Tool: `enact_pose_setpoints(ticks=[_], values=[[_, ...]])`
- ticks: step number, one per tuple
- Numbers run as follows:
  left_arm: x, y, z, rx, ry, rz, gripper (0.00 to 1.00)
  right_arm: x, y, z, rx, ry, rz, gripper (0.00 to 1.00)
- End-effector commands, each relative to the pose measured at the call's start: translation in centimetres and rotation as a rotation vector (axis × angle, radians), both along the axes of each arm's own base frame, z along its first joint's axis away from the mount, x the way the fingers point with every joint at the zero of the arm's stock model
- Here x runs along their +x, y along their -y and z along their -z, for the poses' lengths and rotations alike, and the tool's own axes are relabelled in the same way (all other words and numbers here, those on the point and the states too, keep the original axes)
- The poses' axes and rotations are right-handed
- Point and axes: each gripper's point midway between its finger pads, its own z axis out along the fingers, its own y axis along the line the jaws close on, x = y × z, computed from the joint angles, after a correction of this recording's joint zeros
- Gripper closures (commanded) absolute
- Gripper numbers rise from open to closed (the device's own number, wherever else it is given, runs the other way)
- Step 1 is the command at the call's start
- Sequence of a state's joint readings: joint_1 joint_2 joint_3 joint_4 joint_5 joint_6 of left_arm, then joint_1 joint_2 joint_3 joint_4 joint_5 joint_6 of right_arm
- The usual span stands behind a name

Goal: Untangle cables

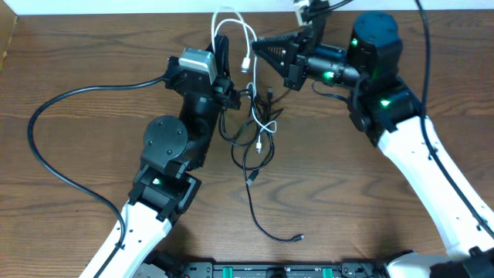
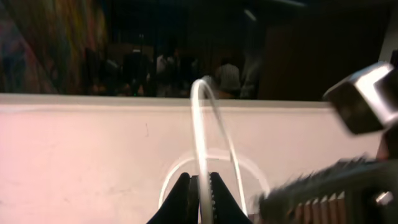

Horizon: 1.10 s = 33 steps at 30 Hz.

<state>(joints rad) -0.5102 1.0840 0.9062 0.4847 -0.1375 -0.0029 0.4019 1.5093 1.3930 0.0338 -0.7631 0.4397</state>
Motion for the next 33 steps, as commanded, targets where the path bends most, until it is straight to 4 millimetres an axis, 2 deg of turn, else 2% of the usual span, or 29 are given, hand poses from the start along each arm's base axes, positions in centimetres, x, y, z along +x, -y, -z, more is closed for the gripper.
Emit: enact_pose_setpoints(ticks=[1,8,12,17,20,25,33], values=[[0.3,-0.2,0.3,0.003,-0.011,-0.011,0.93,0.2,1.5,-2.4,0.013,0.063,0.085,0.99],[0.5,-0.1,1.1,0.019,-0.041,-0.011,0.92,0.0,3.8,-5.5,0.041,0.131,0.156,0.99],[0.6,0.0,2.3,0.043,-0.084,-0.011,0.93,-0.1,4.6,-7.4,0.057,0.168,0.174,0.99],[0.7,0.0,3.7,0.071,-0.134,-0.011,0.92,0.2,5.3,-8.3,0.064,0.187,0.192,0.99],[0.7,0.1,3.9,0.075,-0.142,-0.011,0.93,0.9,5.8,-7.1,0.029,0.156,0.231,0.99],[0.8,0.1,4.0,0.057,-0.155,-0.008,0.92,2.9,7.4,-3.0,-0.102,0.053,0.367,0.99],[0.8,0.0,4.1,0.047,-0.159,-0.006,0.93,2.7,7.8,-0.4,-0.2,0.017,0.368,0.99]])
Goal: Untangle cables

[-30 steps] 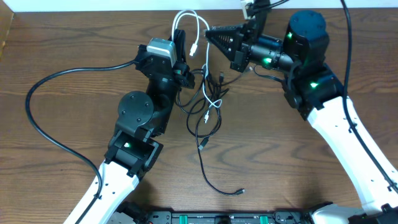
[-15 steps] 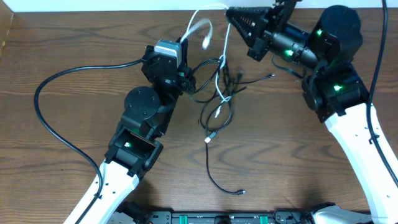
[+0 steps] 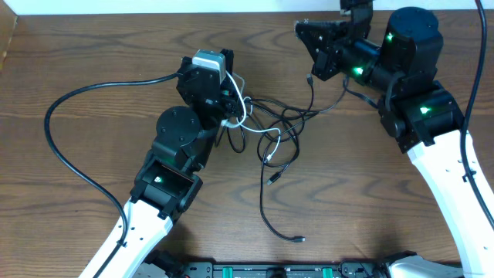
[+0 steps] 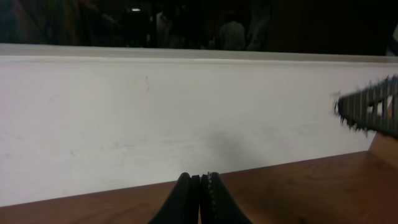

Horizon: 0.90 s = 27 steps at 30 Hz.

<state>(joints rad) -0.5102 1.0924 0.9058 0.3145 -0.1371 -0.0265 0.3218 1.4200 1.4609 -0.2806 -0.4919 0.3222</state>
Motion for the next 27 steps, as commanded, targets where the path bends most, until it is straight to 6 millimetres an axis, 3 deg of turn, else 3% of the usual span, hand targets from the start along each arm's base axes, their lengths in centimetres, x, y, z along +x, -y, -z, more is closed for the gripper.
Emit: enact_pose_setpoints(ticks=[1,5,10,13,20,27], values=[[0.1,-0.3,-0.4,-0.018,0.006,-0.011,0.92,0.3,1.0,0.1,-0.068,0.028,0.04,0.99],[0.0,-0.4,-1.3,-0.045,0.036,-0.01,0.92,0.1,1.5,3.5,-0.179,-0.038,0.031,0.99],[-0.1,-0.4,-2.7,-0.114,0.072,-0.004,0.92,0.1,1.4,8.7,-0.343,-0.105,-0.044,0.81],[-0.2,-0.5,-3.2,-0.126,0.093,-0.004,0.92,0.4,1.3,12.0,-0.408,-0.162,-0.087,0.76],[-0.5,-0.5,-4.7,-0.156,0.148,0.003,0.92,-0.6,-2.2,17.5,-0.422,-0.169,-0.405,0.71],[-0.6,-0.6,-4.9,-0.16,0.156,0.002,0.93,-2.5,-4.5,22.9,-0.446,-0.201,-0.618,0.66]])
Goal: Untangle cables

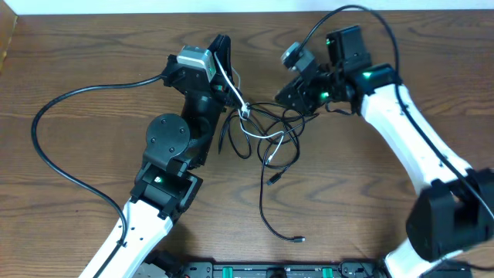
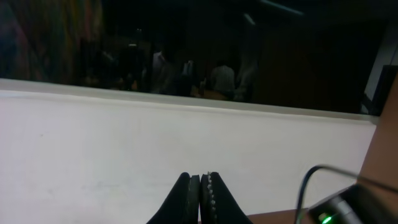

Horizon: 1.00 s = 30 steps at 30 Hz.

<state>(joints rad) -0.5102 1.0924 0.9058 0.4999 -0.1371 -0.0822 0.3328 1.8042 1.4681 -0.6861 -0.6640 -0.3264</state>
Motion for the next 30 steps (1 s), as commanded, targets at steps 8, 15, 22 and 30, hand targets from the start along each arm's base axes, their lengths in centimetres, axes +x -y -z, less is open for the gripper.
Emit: enact_pose_setpoints(ticks=[8,15,22,30], values=[[0.0,-0.3,-0.5,-0.017,0.011,-0.005,0.93,-5.3,-2.0,3.7,-0.048,0.007,-0.365,0.36],[0.0,-0.3,-0.5,-0.017,0.011,-0.005,0.93,-4.5,-1.9,5.0,-0.112,0.032,-0.358,0.26],[0.0,-0.3,-0.4,-0.015,0.008,-0.005,0.92,-4.6,-2.4,6.7,-0.136,0.031,-0.393,0.23],[0.0,-0.3,-0.3,-0.013,0.004,-0.005,0.92,-4.3,-3.2,9.8,-0.187,0.01,-0.398,0.99]])
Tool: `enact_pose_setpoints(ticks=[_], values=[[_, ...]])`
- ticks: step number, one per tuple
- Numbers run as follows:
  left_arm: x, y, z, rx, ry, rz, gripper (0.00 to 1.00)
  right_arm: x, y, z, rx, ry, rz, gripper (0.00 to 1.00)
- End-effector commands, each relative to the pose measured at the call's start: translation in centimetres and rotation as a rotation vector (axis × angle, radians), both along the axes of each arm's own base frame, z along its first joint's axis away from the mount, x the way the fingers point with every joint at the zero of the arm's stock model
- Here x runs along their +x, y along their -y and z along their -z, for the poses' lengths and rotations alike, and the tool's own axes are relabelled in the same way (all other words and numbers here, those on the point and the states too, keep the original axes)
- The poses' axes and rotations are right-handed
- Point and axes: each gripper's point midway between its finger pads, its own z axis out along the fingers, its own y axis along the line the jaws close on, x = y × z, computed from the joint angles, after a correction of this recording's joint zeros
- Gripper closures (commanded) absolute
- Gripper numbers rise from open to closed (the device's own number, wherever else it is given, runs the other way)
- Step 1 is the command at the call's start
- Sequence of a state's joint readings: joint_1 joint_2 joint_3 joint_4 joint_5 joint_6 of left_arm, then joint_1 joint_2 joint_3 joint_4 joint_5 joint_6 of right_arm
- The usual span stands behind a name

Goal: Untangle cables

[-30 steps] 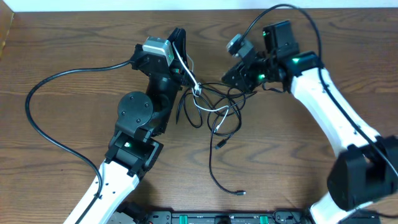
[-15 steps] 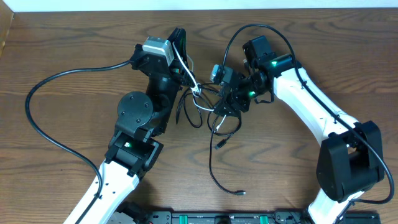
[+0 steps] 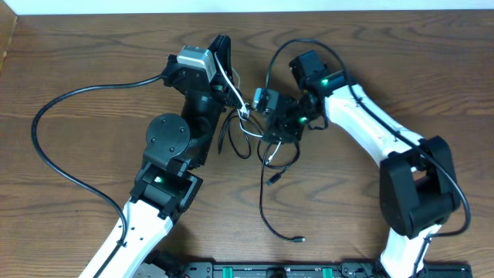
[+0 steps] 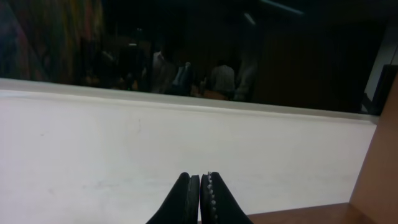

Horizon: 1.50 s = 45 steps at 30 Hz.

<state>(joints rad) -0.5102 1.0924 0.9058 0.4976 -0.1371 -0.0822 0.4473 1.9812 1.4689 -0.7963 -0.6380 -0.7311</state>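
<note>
A tangle of thin black cables (image 3: 266,154) lies mid-table, and one black strand trails to a plug (image 3: 297,239) near the front. A white cable (image 3: 231,85) runs from the knot up to my left gripper (image 3: 222,42), which points at the far edge. In the left wrist view that gripper (image 4: 199,177) is shut with only a hairline gap, and no cable shows past its tips. My right gripper (image 3: 273,130) is down in the knot's upper part. Black strands hide its fingers, so its state does not show.
A thick black supply cable (image 3: 46,147) loops across the table's left side. A second one arcs over my right wrist (image 3: 289,48). A white wall strip (image 4: 186,137) runs along the far table edge, just beyond my left fingers.
My right arm has moved left and down from beside the tangle, and its wrist is now on the knot. The left gripper and the white cable have not moved.
At first my left gripper held the white cable looped up at the far edge, with the right gripper close beside it. Then the right arm was back at the far right with black strands stretched out. Later it was near the knot, and now it is on it.
</note>
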Motion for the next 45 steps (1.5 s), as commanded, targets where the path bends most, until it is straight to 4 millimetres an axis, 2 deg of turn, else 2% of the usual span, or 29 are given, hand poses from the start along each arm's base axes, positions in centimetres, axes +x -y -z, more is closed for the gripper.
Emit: enact_pose_setpoints(ticks=[1,4,9,13,20,32,35,39,45], values=[[0.0,-0.3,-0.3,-0.013,0.004,-0.005,0.92,0.5,0.1,1.6,-0.05,-0.005,0.022,0.99],[0.1,-0.2,-0.1,-0.008,-0.005,-0.006,0.93,1.1,0.6,2.3,-0.091,-0.035,0.104,0.99],[0.1,-0.2,0.0,-0.007,-0.007,-0.006,0.93,1.0,0.7,2.1,-0.091,-0.069,0.142,0.99],[0.1,-0.2,0.1,-0.004,-0.011,-0.006,0.93,0.5,-0.2,1.0,-0.024,-0.095,0.122,0.99],[0.2,-0.2,0.6,0.006,-0.03,-0.007,0.93,-0.9,-2.8,-5.6,0.24,-0.112,0.035,0.99],[0.2,-0.2,0.8,0.011,-0.036,-0.006,0.92,-1.6,-2.9,-15.9,0.401,0.151,-0.024,0.99],[0.2,-0.2,0.8,0.011,-0.037,-0.006,0.93,-1.7,-3.4,-17.4,0.432,0.212,-0.044,0.99],[0.2,-0.2,0.8,0.011,-0.037,-0.006,0.93,-1.8,-4.0,-18.1,0.449,0.249,-0.064,0.99],[0.2,-0.2,0.8,0.011,-0.037,-0.006,0.93,-0.6,-3.3,-16.7,0.355,0.282,-0.001,0.99]])
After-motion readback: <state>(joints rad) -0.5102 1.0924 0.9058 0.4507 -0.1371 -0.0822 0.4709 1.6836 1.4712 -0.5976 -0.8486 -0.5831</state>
